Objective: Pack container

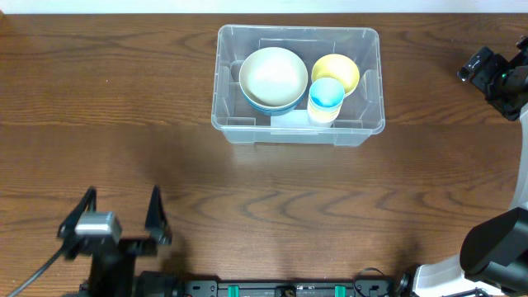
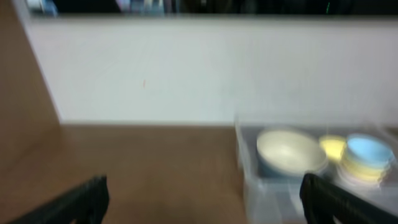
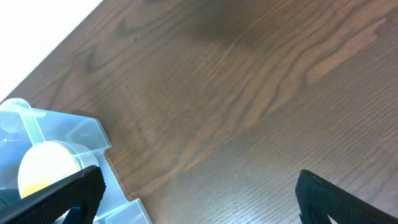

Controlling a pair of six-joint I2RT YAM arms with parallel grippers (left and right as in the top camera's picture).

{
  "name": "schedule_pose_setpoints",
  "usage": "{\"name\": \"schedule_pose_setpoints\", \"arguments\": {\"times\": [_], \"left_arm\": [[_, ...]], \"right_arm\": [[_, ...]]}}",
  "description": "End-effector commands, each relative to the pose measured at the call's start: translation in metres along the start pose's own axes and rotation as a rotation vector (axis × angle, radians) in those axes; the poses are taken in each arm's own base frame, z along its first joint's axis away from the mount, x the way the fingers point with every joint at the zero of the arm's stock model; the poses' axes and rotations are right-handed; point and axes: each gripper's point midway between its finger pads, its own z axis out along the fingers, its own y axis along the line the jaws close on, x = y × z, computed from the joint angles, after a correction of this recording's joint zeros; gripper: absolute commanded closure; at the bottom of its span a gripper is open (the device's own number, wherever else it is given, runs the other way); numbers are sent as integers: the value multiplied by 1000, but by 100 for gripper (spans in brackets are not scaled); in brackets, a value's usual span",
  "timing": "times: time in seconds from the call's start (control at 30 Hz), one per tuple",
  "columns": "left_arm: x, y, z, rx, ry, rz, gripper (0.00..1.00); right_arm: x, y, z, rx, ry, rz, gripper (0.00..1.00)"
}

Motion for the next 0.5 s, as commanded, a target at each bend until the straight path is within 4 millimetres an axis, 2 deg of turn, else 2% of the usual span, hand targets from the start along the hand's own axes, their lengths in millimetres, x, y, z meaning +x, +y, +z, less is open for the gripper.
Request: {"name": "schedule_pose_setpoints", "arguments": {"times": [0.0, 0.1, 0.2, 0.47], "left_arm": [[25, -4, 31, 16, -28, -12, 2], [36, -3, 52, 11, -104, -16, 2], [56, 0, 66, -2, -145, -18, 2], [91, 3, 74, -5, -189, -10, 2]], "right_arm": [[-6, 1, -12, -7, -32, 10, 1], [-6, 1, -12, -7, -32, 10, 1], [-6, 1, -12, -7, -32, 10, 1], [-6, 1, -12, -7, -32, 10, 1]]}}
